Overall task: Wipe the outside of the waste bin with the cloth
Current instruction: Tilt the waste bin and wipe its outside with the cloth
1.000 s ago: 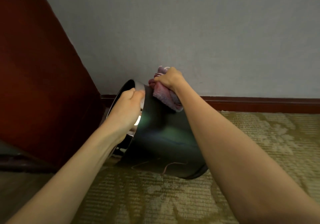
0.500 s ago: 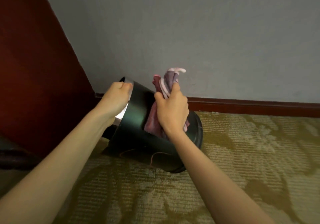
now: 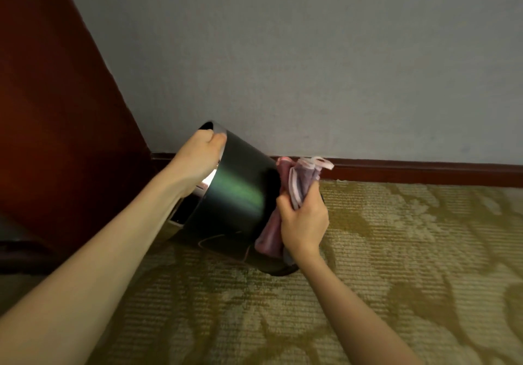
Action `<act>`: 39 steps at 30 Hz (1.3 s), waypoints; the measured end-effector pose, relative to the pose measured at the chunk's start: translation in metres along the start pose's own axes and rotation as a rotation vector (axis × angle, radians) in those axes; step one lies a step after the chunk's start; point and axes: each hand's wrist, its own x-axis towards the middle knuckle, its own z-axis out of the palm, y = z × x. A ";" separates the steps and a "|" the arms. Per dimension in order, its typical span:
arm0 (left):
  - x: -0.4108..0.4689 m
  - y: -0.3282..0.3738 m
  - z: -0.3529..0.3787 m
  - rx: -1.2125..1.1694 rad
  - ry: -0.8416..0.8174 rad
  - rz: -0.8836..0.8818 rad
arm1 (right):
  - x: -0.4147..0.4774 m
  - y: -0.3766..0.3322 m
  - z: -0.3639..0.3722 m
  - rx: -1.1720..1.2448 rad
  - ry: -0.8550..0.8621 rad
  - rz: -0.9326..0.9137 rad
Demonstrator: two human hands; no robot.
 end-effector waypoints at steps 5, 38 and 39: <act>-0.001 -0.010 -0.009 0.004 0.012 -0.027 | 0.039 0.016 -0.001 -0.037 -0.056 0.086; -0.051 0.053 0.078 0.059 -0.115 0.062 | 0.054 0.101 -0.111 0.378 0.028 0.548; -0.057 0.059 0.089 0.087 -0.111 0.077 | 0.055 0.102 -0.117 0.384 0.042 0.544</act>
